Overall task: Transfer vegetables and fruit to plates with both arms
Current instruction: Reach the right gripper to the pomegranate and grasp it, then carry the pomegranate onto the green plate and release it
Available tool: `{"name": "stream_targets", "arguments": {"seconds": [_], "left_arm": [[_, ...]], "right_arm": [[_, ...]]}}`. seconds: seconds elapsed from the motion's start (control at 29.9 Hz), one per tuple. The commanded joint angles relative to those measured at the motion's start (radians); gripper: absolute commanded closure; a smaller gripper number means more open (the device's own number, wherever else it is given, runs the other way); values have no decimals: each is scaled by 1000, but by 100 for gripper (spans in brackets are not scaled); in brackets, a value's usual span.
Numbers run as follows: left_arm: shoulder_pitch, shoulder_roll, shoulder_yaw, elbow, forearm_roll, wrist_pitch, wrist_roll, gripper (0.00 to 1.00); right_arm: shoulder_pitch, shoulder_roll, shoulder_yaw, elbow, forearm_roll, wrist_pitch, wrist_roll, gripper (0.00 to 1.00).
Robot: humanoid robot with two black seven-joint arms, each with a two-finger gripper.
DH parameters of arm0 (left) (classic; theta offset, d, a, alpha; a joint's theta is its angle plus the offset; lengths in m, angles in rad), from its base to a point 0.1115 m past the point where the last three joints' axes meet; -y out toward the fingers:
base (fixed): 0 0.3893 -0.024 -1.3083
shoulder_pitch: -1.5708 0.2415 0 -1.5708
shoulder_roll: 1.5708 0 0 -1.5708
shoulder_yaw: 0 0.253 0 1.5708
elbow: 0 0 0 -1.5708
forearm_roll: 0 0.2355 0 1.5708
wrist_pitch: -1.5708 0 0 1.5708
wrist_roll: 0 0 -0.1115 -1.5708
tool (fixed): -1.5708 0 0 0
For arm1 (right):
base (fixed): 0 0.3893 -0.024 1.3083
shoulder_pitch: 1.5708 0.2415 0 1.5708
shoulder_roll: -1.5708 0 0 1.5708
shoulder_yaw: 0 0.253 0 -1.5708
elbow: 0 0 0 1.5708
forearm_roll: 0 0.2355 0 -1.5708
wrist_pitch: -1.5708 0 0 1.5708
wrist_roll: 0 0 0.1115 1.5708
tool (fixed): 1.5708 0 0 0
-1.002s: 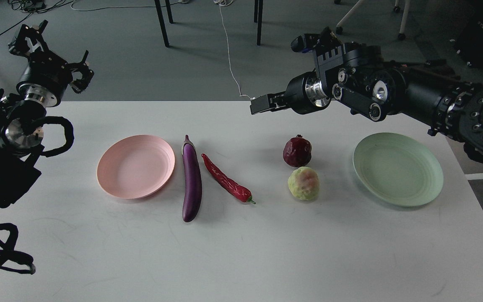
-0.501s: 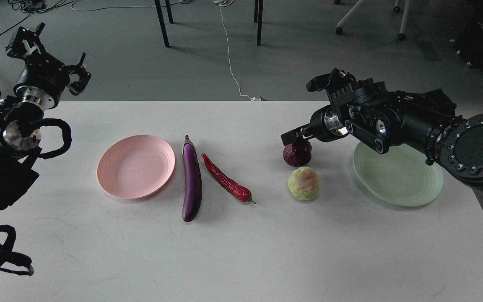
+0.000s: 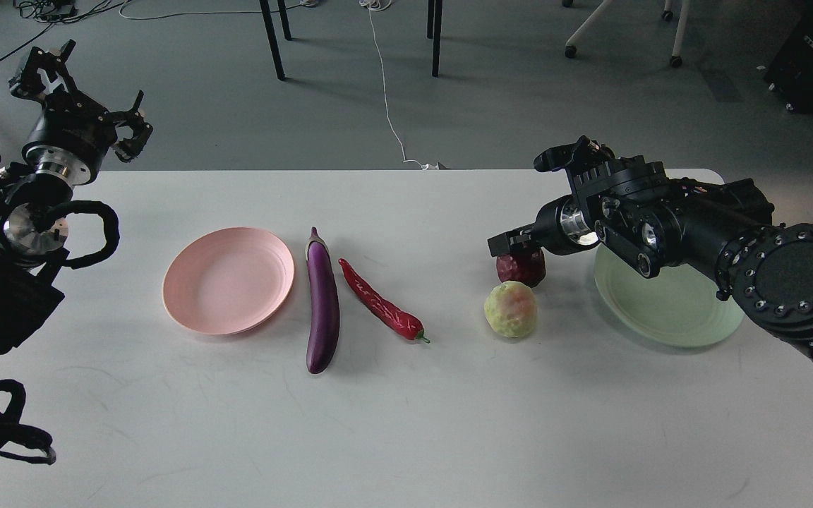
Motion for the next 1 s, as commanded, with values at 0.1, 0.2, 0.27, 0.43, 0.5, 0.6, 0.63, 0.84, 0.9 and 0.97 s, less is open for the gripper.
{"name": "stream_targets", "arguments": {"seconds": [0.1, 0.2, 0.27, 0.43, 0.5, 0.6, 0.63, 0.84, 0.9, 0.97], "left_arm": [[0, 0, 1, 0, 2, 0, 0, 2], [0, 0, 1, 0, 2, 0, 0, 2], [-1, 0, 1, 0, 2, 0, 2, 2], [-1, 14, -1, 0, 2, 0, 2, 2], [-3, 15, -1, 0, 2, 0, 3, 2], [-3, 20, -1, 0, 3, 0, 3, 2], [-3, 21, -1, 0, 3, 0, 3, 2], [0, 21, 1, 0, 5, 0, 2, 2], [2, 21, 1, 0, 5, 0, 2, 2], [2, 18, 1, 0, 5, 0, 3, 2]], "right_arm": [[33, 0, -3, 14, 3, 0, 0, 47], [59, 0, -3, 20, 5, 0, 0, 51], [82, 0, -3, 39, 5, 0, 0, 52], [160, -70, -4, 134, 0, 0, 0, 52], [168, -141, -10, 172, -8, 0, 0, 52], [156, -248, -9, 203, -61, 0, 0, 52], [151, -279, -10, 212, -81, 0, 0, 52], [65, -410, -12, 249, -167, 0, 0, 50], [30, -417, -16, 241, -215, 0, 0, 46], [4, -422, -18, 240, -225, 0, 0, 40]]}}
